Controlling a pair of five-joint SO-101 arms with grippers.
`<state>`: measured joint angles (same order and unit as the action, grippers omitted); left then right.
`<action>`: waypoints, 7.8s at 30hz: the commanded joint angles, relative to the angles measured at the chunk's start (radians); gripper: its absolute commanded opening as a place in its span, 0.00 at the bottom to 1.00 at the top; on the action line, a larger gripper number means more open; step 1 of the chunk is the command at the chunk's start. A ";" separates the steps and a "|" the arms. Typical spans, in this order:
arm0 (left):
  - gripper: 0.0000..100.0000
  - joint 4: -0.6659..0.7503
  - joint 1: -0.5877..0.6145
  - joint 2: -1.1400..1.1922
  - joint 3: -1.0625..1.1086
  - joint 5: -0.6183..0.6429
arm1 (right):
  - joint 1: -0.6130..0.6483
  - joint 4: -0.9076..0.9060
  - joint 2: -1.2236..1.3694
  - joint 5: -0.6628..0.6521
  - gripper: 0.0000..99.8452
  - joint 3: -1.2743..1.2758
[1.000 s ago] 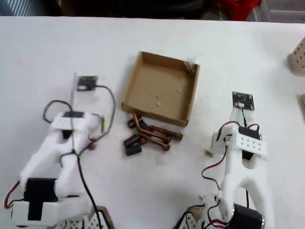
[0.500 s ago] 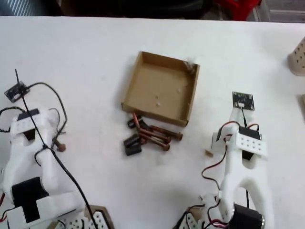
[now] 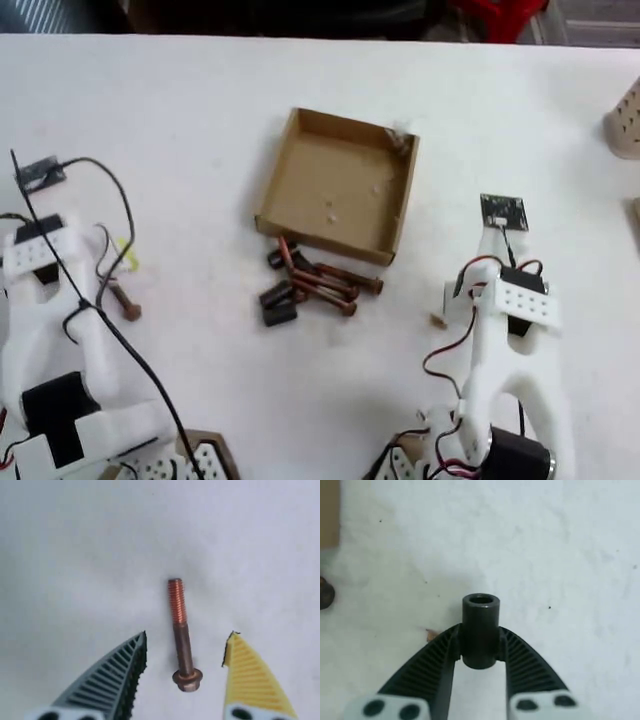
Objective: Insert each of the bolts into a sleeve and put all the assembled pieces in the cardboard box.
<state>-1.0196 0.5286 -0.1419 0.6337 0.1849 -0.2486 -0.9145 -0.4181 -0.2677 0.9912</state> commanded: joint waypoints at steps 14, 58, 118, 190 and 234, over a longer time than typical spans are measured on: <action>0.04 -0.290 0.074 -0.015 -0.203 -0.778 | 0.010 0.013 -0.018 -0.014 0.02 -0.006; 0.02 0.041 -0.111 0.292 -0.127 -1.260 | 0.004 0.013 -0.016 -0.014 0.02 -0.003; 0.02 -0.150 -0.145 0.475 -0.330 -1.757 | 0.002 0.048 -0.018 -0.014 0.02 0.012; 0.02 -0.163 -0.331 0.691 -0.707 0.161 | 0.010 0.042 -0.018 -0.008 0.02 0.015; 0.02 0.272 -0.317 0.292 -0.196 0.025 | 0.510 0.423 -0.028 0.439 0.02 -0.180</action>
<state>-0.7864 0.1941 0.2125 0.4388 0.2186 0.2240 -0.6061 -0.4166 0.1634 0.7994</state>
